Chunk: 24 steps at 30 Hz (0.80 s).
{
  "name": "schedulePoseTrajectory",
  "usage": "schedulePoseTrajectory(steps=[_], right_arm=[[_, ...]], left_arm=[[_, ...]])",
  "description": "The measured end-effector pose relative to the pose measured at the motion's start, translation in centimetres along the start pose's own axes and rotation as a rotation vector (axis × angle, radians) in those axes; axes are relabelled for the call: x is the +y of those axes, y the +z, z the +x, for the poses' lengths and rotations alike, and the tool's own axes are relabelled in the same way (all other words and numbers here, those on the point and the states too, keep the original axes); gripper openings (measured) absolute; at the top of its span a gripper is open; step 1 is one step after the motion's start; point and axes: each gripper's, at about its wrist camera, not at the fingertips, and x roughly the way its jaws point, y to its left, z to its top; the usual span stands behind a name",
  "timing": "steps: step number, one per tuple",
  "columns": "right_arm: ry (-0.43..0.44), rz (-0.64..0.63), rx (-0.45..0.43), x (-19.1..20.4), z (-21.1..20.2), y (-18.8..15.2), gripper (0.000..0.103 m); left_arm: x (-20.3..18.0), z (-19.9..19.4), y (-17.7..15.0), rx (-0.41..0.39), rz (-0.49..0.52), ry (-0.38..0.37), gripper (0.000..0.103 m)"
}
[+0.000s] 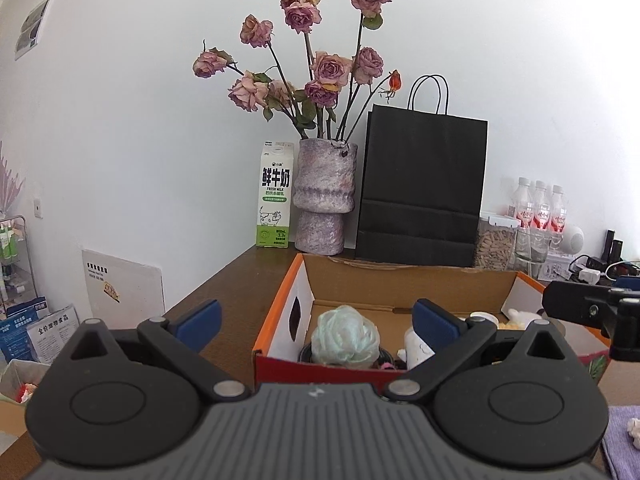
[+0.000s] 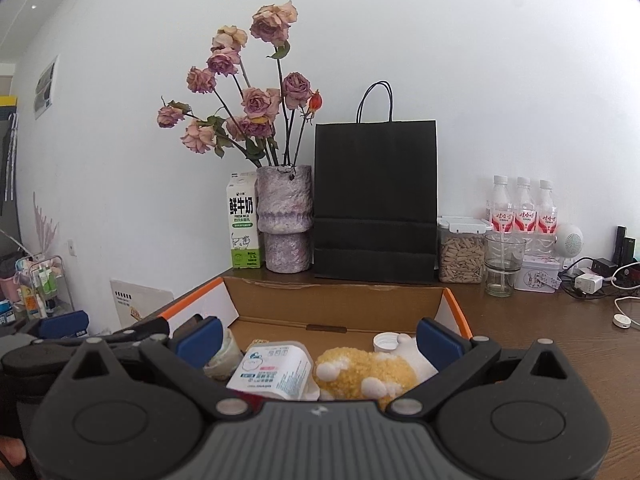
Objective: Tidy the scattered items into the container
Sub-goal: 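Withdraw both tools from the box toward the purple cloth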
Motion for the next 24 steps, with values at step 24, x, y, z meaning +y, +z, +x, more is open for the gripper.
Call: schedulePoseTrajectory(steps=[24], right_arm=[[-0.13,-0.042,0.189,-4.1,-8.0,-7.2,0.103]], left_arm=[[3.1,-7.0,-3.6,0.116,0.029,0.027,0.103]])
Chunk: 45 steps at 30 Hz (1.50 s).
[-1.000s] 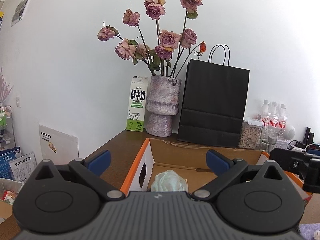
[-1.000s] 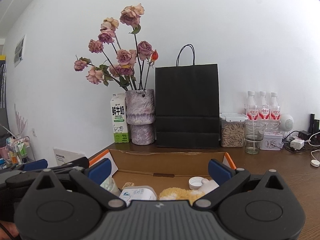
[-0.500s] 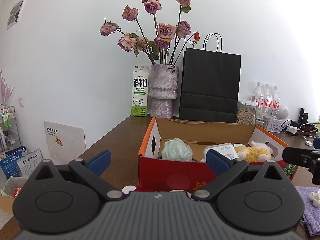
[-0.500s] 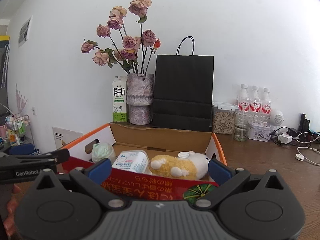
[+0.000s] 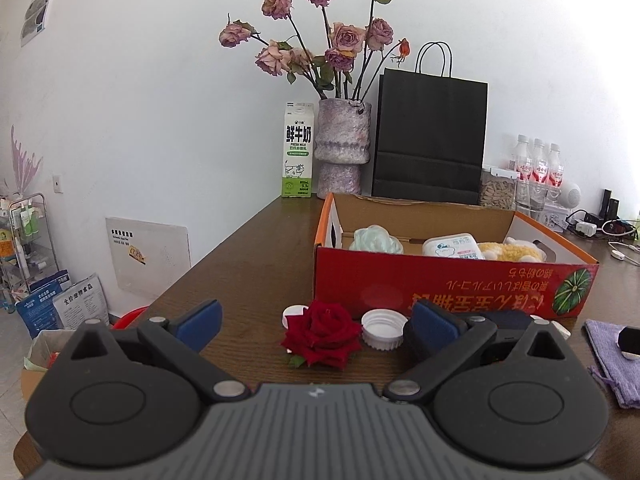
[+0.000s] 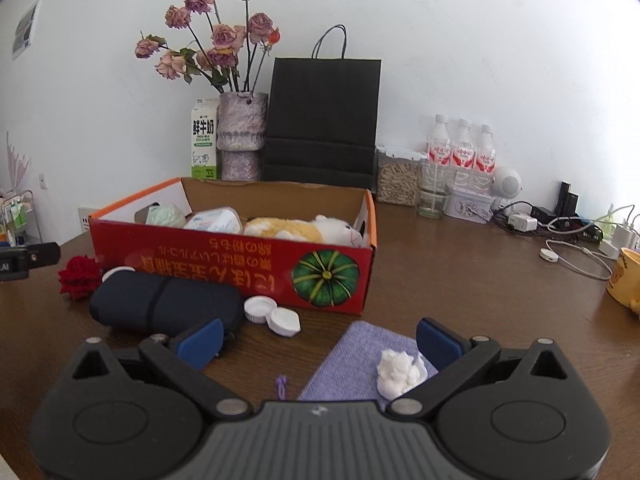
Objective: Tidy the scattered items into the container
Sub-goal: 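Withdraw both tools from the box toward the purple cloth, then grasp the white figurine on the purple cloth with the right tool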
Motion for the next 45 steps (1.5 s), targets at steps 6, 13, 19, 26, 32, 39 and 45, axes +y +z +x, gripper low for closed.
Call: schedulePoseTrajectory(steps=[6,13,19,26,32,39,45], right_arm=[[-0.043,0.032,0.055,-2.3,-0.1,-2.2,0.103],[-0.071,0.061,0.072,-4.0,1.2,-1.6,0.083],[-0.056,0.087,0.14,-4.4,4.0,-1.2,0.059],[-0.027,0.091,0.135,-4.0,4.2,-1.5,0.02],[-0.005,0.091,0.09,-3.7,3.2,-1.1,0.02],[0.032,0.066,0.044,-2.6,2.1,0.1,0.02],[0.055,0.06,0.025,-1.5,2.2,0.8,0.02]], left_arm=[[0.7,-0.8,-0.5,0.016,0.011,0.026,0.103],[1.5,-0.4,-0.8,0.042,-0.011,0.037,0.103],[1.8,-0.5,-0.7,0.042,-0.01,0.044,0.103],[2.3,-0.4,-0.8,0.052,-0.021,0.048,0.103],[2.0,-0.4,-0.7,0.049,-0.012,0.042,0.103],[2.0,-0.5,-0.6,0.05,-0.012,0.041,0.103],[2.0,-0.3,-0.6,0.052,-0.013,0.04,0.103]])
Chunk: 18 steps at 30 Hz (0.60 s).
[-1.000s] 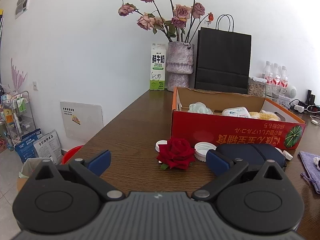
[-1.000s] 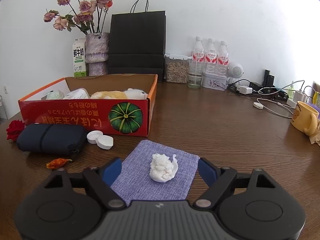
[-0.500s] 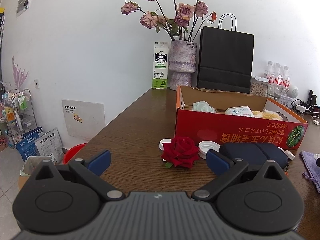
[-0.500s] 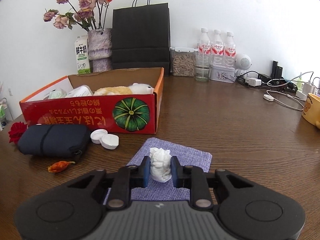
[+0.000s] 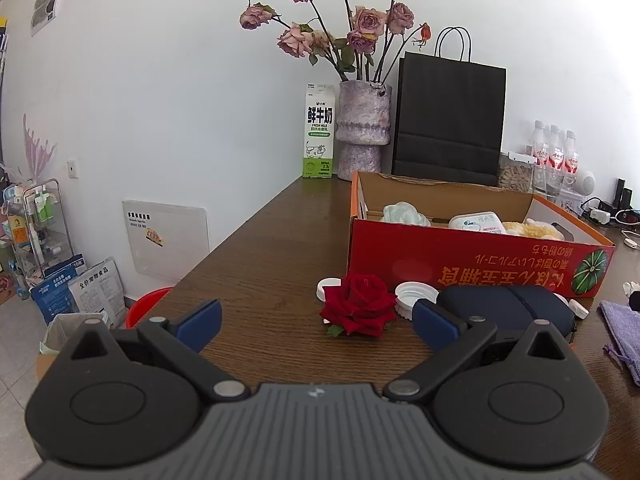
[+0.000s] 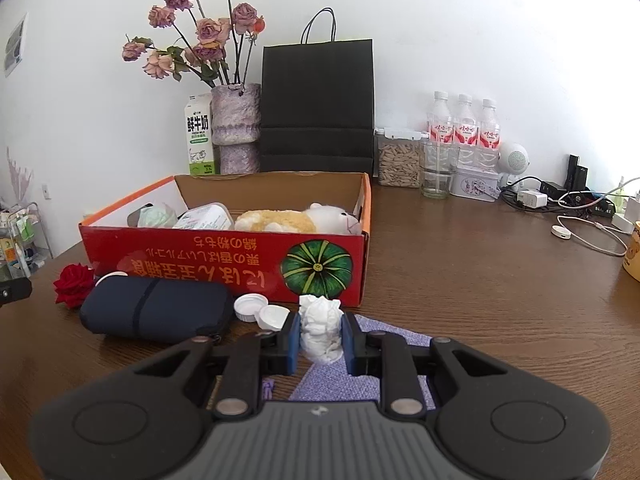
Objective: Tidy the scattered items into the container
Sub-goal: 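Grasp the white figurine on the purple cloth with the right tool, then grasp the red rose with the left tool while the right tool lifts the figurine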
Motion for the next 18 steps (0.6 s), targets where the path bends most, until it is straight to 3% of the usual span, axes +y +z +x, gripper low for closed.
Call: schedulePoseTrajectory(steps=[18], right_arm=[[0.053,-0.026,-0.026,2.8,1.4,0.7,0.02]], left_arm=[[0.5,1.3,0.8,0.003,0.0,0.019,0.103]])
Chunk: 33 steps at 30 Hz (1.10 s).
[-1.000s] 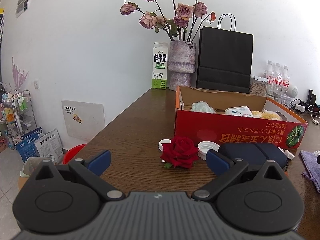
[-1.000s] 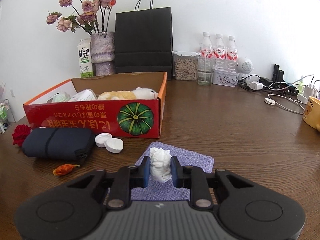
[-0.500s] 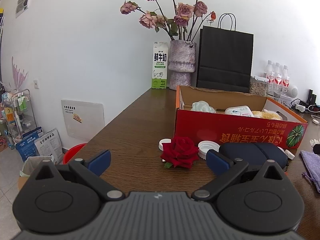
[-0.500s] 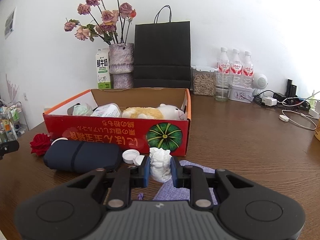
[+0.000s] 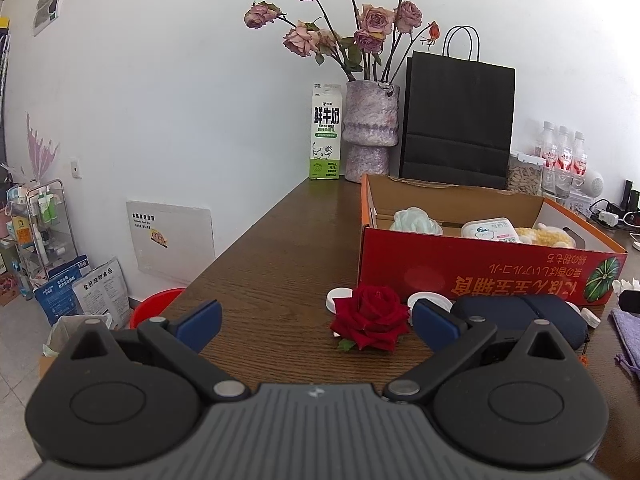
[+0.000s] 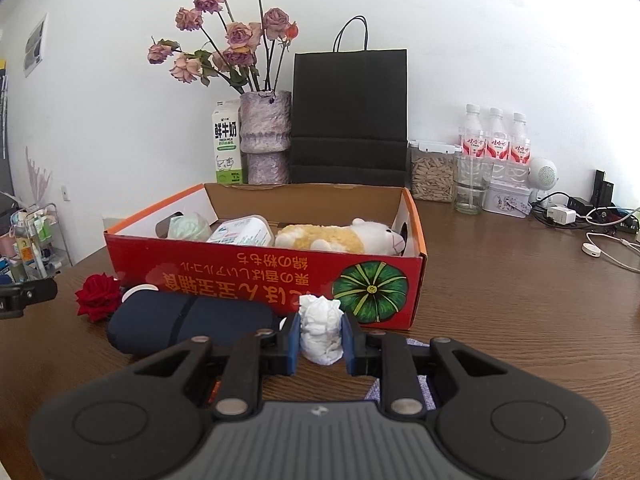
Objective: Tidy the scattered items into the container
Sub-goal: 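Grasp the red rose with the left tool while the right tool lifts the figurine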
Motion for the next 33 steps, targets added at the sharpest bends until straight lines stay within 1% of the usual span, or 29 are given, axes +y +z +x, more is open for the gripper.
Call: schedulePoseTrajectory(steps=[3,8,11,12,14,16,17,19,20,21,22,26,28,33], right_arm=[[0.0,0.0,0.003,0.1,0.2,-0.1,0.02],[-0.005,0.0,0.01,0.0,0.5,-0.2,0.021],[-0.007,-0.001,0.015,0.0,0.6,-0.2,0.021],[-0.008,-0.002,0.016,0.1,0.6,-0.2,0.021],[-0.007,-0.003,0.018,0.1,0.6,-0.3,0.021],[-0.009,-0.002,0.021,0.0,0.7,-0.3,0.021],[-0.009,-0.001,0.023,0.0,0.7,-0.4,0.021],[-0.01,0.002,0.025,0.0,0.8,-0.5,0.021],[-0.009,0.001,0.026,0.0,0.9,-0.5,0.021],[-0.008,0.001,0.027,0.0,0.9,-0.5,0.021],[-0.008,0.001,0.027,-0.1,0.9,-0.6,0.021],[-0.012,0.006,0.023,-0.3,0.6,-0.7,0.021],[-0.015,0.009,0.02,-0.4,0.5,-0.7,0.021],[-0.011,0.006,-0.003,-0.3,-0.1,-0.2,0.021]], left_arm=[[0.1,0.8,0.4,0.013,-0.003,0.002,0.103],[-0.5,2.4,1.0,0.042,-0.006,-0.023,0.103],[-1.6,3.5,1.0,0.052,0.038,-0.035,0.103],[-2.0,3.8,1.0,0.058,0.059,-0.035,0.1],[-2.7,4.5,0.8,0.074,0.096,-0.038,0.09],[-3.1,5.1,0.7,0.105,0.109,-0.05,0.07],[-3.1,5.3,0.7,0.114,0.105,-0.062,0.065],[-3.1,5.5,0.7,0.122,0.102,-0.083,0.038],[-3.2,5.5,0.7,0.118,0.107,-0.081,0.036],[-3.2,5.3,0.7,0.111,0.108,-0.083,0.027],[-3.1,5.0,0.7,0.106,0.104,-0.087,0.023],[-2.3,3.8,1.0,0.075,0.073,-0.09,0.019],[-1.8,3.2,1.4,0.061,0.058,-0.092,0.012],[-1.3,1.6,2.7,0.002,0.044,-0.095,0.012]])
